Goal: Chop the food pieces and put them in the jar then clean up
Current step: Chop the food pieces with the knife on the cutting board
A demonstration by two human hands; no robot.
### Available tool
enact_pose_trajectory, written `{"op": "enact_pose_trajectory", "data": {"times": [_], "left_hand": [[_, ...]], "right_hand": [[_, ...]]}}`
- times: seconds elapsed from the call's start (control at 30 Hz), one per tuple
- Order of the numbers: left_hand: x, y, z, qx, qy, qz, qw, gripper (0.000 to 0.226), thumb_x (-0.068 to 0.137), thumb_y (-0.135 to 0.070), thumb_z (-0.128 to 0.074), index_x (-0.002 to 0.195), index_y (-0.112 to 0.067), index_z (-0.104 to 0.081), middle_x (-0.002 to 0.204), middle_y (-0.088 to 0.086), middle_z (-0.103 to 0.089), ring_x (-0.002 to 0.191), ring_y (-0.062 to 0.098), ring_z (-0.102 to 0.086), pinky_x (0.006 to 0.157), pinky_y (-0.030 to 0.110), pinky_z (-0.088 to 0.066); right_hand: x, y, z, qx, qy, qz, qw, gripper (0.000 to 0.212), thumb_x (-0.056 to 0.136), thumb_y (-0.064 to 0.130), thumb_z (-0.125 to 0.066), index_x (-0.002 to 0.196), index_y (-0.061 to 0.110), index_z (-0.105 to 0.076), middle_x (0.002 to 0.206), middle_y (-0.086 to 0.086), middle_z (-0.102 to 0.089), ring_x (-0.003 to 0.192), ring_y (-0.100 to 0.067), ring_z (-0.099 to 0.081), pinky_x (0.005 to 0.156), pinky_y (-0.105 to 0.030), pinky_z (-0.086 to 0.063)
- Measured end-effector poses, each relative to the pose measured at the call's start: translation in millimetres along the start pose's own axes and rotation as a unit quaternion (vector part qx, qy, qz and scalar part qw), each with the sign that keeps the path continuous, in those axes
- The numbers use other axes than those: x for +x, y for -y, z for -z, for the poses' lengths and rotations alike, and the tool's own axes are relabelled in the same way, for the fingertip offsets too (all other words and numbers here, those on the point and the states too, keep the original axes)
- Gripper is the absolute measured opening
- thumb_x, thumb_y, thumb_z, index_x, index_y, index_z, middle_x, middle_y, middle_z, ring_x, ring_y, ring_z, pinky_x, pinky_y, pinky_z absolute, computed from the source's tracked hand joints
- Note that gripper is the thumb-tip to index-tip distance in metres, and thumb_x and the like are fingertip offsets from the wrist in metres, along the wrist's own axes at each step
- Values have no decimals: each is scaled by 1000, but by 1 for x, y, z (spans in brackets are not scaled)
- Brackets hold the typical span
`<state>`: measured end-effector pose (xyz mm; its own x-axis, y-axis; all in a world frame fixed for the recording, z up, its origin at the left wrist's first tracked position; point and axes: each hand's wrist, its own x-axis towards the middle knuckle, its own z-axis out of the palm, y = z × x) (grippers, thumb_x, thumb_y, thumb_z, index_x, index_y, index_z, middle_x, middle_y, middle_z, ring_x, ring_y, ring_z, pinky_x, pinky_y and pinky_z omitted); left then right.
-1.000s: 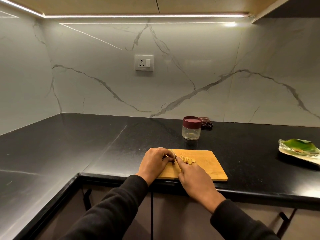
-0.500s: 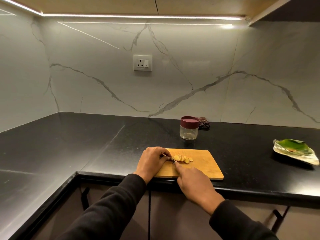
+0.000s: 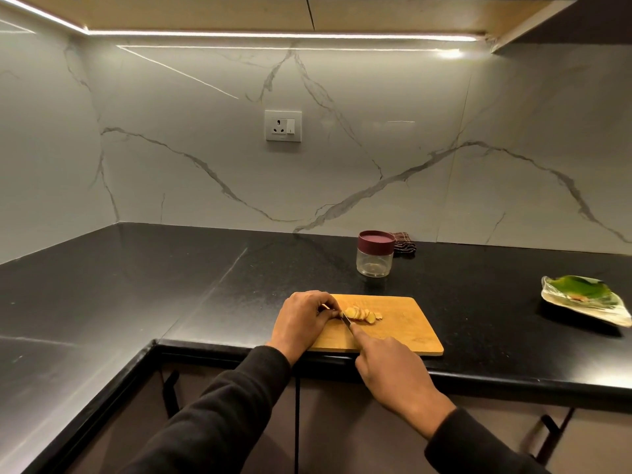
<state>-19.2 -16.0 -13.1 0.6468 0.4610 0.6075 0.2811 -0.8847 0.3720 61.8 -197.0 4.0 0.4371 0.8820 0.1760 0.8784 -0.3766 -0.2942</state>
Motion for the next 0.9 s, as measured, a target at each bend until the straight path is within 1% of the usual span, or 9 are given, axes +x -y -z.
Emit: {"op": "enact_pose_trajectory", "data": {"times": [0.07, 0.17, 0.27, 0.33, 0.43, 0.5, 0.63, 0.77, 0.9], "left_hand": [[0, 0, 0, -6, 0, -1, 1000, 8, 89, -24, -75, 96, -26, -77, 93, -11, -73, 81, 0, -63, 76, 8, -49], [-1, 1, -1, -17, 0, -2, 1000, 7, 88, -24, -76, 94, -26, -77, 91, -11, -74, 81, 2, -66, 78, 18, -56], [0, 0, -1, -18, -3, 1, 1000, 6, 87, -24, -76, 93, -25, -78, 89, -11, -75, 80, 1, -66, 77, 15, -55], [0, 0, -1, -18, -4, 6, 1000, 6, 87, -24, -77, 93, -25, -78, 90, -12, -75, 80, -1, -65, 77, 8, -50], [-1, -1, 0, -28, -6, 13, 1000, 5, 86, -24, -78, 91, -25, -79, 91, -12, -76, 79, -6, -62, 75, 2, -45], [-1, 0, 0, -26, -7, 14, 1000, 4, 86, -23, -78, 90, -24, -79, 90, -12, -76, 78, -5, -63, 75, 3, -45], [-1, 0, 0, -23, -5, 14, 1000, 3, 87, -23, -77, 89, -25, -79, 88, -11, -75, 79, -1, -66, 77, 10, -51], [-1, 0, 0, -20, -4, 17, 1000, 3, 86, -24, -78, 89, -26, -79, 88, -12, -75, 79, 0, -66, 76, 11, -51], [-1, 0, 1, -16, -7, 13, 1000, 3, 86, -24, -78, 89, -26, -79, 88, -12, -75, 79, 0, -66, 76, 11, -51]], "right_hand": [[-2, 0, 1, 14, -16, -6, 1000, 58, 106, 32, -38, 160, 34, -18, 87, 7, -55, 75, -8, -52, 61, -22, -39], [-5, 2, 3, 27, -29, -12, 999, 57, 106, 33, -37, 160, 34, -18, 82, 8, -51, 71, -7, -49, 57, -23, -33], [-3, 5, 5, 27, -36, -7, 999, 56, 107, 33, -37, 160, 33, -18, 82, 6, -55, 70, -8, -51, 53, -20, -30], [1, 6, 7, 24, -39, 2, 999, 56, 107, 33, -37, 160, 33, -19, 81, 6, -56, 70, -8, -52, 52, -19, -30], [4, 8, 7, 16, -36, 11, 999, 56, 106, 33, -37, 159, 34, -20, 80, 7, -53, 72, -8, -52, 56, -21, -34], [6, 8, 7, 13, -36, 12, 999, 56, 106, 33, -38, 159, 34, -19, 82, 7, -53, 73, -8, -52, 57, -21, -36], [8, 7, 8, 9, -37, 15, 999, 56, 106, 33, -37, 159, 34, -19, 84, 7, -52, 73, -7, -50, 54, -20, -32], [9, 7, 6, 14, -36, 14, 999, 56, 106, 33, -38, 159, 35, -20, 87, 8, -54, 76, -7, -52, 60, -20, -37], [8, 7, 5, 17, -38, 14, 999, 56, 106, 33, -38, 159, 35, -19, 86, 8, -53, 73, -6, -51, 57, -19, -34]]}}
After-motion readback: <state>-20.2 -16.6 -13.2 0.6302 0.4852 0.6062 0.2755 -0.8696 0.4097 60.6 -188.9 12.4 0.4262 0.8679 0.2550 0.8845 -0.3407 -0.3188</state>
